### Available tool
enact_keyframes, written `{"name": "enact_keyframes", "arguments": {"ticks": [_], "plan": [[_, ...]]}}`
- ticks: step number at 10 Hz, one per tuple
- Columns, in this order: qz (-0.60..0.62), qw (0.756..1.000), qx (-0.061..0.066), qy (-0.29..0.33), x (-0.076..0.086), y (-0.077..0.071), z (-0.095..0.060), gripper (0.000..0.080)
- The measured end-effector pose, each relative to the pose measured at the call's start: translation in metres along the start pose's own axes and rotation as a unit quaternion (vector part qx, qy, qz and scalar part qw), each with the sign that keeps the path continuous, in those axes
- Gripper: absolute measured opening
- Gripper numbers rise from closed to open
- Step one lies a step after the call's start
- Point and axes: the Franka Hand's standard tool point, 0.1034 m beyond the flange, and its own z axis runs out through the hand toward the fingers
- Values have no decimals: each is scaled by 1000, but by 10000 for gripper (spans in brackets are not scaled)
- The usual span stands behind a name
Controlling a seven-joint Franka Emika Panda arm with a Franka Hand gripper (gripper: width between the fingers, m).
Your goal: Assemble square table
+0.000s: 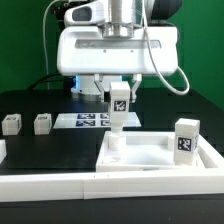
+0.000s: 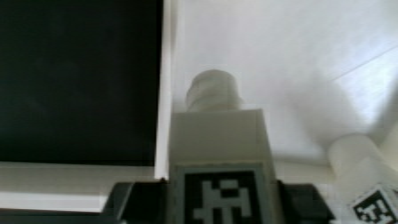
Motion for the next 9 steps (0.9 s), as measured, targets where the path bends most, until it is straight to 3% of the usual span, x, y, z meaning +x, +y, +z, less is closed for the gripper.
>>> {"name": "enact_keyframes", "arguments": {"ticks": [3, 7, 8, 9], "plan": [[-6, 1000, -5, 0, 7, 4, 15, 290], [-5, 1000, -5, -1, 6, 4, 15, 290], [27, 999, -1, -19, 4, 9, 15, 290], [50, 998, 6, -33, 13, 8, 13, 290]]}}
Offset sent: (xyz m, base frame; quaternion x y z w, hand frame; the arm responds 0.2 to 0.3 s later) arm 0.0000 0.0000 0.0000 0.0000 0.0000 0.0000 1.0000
